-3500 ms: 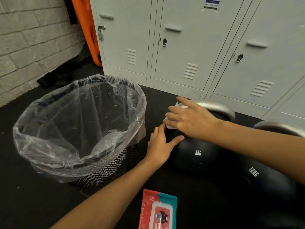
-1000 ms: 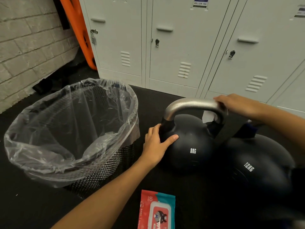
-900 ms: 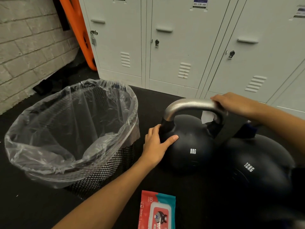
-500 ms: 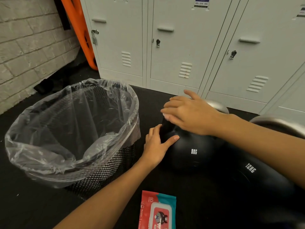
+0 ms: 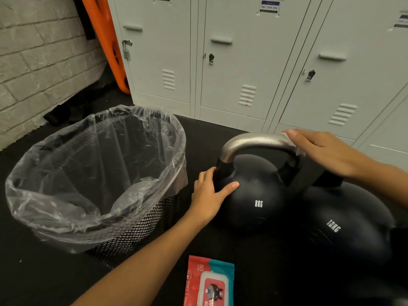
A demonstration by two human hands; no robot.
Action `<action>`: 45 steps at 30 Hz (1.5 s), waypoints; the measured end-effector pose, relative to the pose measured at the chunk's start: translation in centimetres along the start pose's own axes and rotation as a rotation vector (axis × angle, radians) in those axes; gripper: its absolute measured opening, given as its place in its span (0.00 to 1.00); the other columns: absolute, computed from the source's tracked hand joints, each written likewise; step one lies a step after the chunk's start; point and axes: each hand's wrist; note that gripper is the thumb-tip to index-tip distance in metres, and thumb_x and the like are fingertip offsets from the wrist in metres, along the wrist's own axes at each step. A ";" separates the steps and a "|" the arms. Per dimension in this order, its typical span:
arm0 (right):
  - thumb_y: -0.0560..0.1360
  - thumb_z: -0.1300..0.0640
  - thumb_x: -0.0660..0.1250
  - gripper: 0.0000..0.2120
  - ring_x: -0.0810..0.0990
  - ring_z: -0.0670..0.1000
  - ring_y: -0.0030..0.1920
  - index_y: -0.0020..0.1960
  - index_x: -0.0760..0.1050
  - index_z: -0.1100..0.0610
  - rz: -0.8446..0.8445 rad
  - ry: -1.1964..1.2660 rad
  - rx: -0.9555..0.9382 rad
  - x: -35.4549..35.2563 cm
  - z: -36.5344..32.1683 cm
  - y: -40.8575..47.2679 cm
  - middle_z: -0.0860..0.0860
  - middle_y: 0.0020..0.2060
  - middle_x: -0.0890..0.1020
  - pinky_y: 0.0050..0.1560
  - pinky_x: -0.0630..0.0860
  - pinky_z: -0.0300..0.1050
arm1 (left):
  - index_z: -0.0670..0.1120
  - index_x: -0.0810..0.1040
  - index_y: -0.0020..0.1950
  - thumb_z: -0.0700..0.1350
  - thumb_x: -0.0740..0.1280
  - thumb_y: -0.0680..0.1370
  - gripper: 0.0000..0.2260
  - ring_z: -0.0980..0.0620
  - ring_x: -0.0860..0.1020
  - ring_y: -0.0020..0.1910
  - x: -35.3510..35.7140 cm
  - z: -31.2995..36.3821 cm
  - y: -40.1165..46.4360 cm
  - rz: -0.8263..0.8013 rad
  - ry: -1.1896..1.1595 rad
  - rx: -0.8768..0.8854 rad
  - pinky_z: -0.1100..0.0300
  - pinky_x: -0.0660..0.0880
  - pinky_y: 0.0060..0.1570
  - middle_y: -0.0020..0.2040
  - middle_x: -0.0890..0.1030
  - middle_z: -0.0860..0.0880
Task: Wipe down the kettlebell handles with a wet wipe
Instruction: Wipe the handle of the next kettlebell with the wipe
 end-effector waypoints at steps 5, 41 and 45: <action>0.79 0.35 0.50 0.26 0.77 0.50 0.56 0.65 0.75 0.47 -0.010 -0.132 -0.198 1.7 -2.8 2.0 0.47 0.56 0.81 0.62 0.71 0.49 | 0.52 0.62 0.74 0.61 0.69 0.73 0.33 0.52 0.64 0.68 0.0 0.0 -0.1 -0.002 0.000 -0.002 0.48 0.64 0.69 0.68 0.64 0.52; 0.77 0.31 0.42 0.29 0.76 0.51 0.56 0.64 0.70 0.44 0.107 -0.348 -0.223 4.1 -2.4 2.8 0.43 0.54 0.78 0.62 0.67 0.54 | 0.51 0.32 0.77 0.65 0.61 0.75 0.45 0.52 0.45 0.77 2.1 1.7 -2.9 -0.031 0.142 -0.034 0.47 0.48 0.73 0.79 0.44 0.50; 0.75 0.32 0.42 0.25 0.76 0.54 0.43 0.42 0.69 0.48 0.079 -0.131 0.009 2.1 0.0 1.2 0.46 0.36 0.78 0.49 0.68 0.51 | 0.50 0.27 0.74 0.69 0.61 0.72 0.51 0.53 0.37 0.76 2.7 1.6 -4.2 -0.046 0.246 0.032 0.47 0.44 0.74 0.77 0.32 0.52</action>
Point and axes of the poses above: each hand's wrist, its own y-axis towards the middle knuckle, its own x-axis out of the palm, z = x × y
